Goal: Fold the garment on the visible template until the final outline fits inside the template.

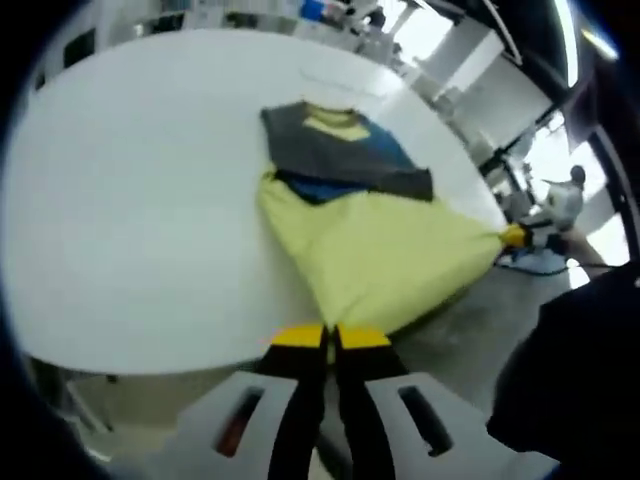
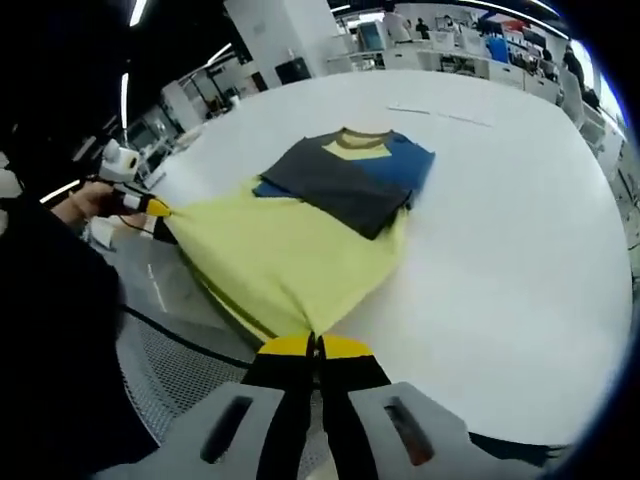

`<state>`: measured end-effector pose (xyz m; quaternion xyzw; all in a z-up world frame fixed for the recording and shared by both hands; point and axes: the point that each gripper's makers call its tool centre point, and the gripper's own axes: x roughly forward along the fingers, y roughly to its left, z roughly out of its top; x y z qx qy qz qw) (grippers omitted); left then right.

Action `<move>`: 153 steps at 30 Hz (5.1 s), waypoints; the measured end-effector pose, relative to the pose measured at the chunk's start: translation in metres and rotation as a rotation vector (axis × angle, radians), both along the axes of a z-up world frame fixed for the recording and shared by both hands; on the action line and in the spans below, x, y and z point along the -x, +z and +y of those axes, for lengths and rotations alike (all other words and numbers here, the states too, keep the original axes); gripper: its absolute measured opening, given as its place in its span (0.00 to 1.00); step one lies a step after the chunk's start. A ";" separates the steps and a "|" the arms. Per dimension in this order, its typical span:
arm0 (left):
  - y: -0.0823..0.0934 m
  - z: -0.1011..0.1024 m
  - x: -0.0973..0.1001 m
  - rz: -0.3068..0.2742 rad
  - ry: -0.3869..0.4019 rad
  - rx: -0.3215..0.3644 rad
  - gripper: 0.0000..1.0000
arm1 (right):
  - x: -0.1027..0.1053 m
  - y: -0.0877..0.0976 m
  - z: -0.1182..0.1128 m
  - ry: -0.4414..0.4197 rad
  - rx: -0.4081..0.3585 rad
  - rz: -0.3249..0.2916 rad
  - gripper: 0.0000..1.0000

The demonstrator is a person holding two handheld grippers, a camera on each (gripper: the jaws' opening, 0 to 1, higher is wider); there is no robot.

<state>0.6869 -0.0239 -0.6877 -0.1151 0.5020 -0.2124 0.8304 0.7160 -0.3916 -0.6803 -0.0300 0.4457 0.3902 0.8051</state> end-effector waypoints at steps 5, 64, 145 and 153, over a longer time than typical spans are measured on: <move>0.013 -0.009 0.009 0.007 0.005 0.039 0.00 | 0.005 0.005 -0.003 0.002 -0.006 0.005 0.02; 0.091 -0.014 -0.038 -0.137 -0.028 0.071 0.00 | -0.048 0.069 -0.009 -0.043 -0.068 -0.098 0.01; -0.018 0.009 -0.253 -0.038 0.087 0.117 0.00 | -0.270 -0.020 0.013 -0.019 0.017 -0.065 0.01; -0.043 0.015 -0.267 -0.012 0.084 0.094 0.00 | -0.279 -0.046 0.013 -0.043 0.019 -0.014 0.01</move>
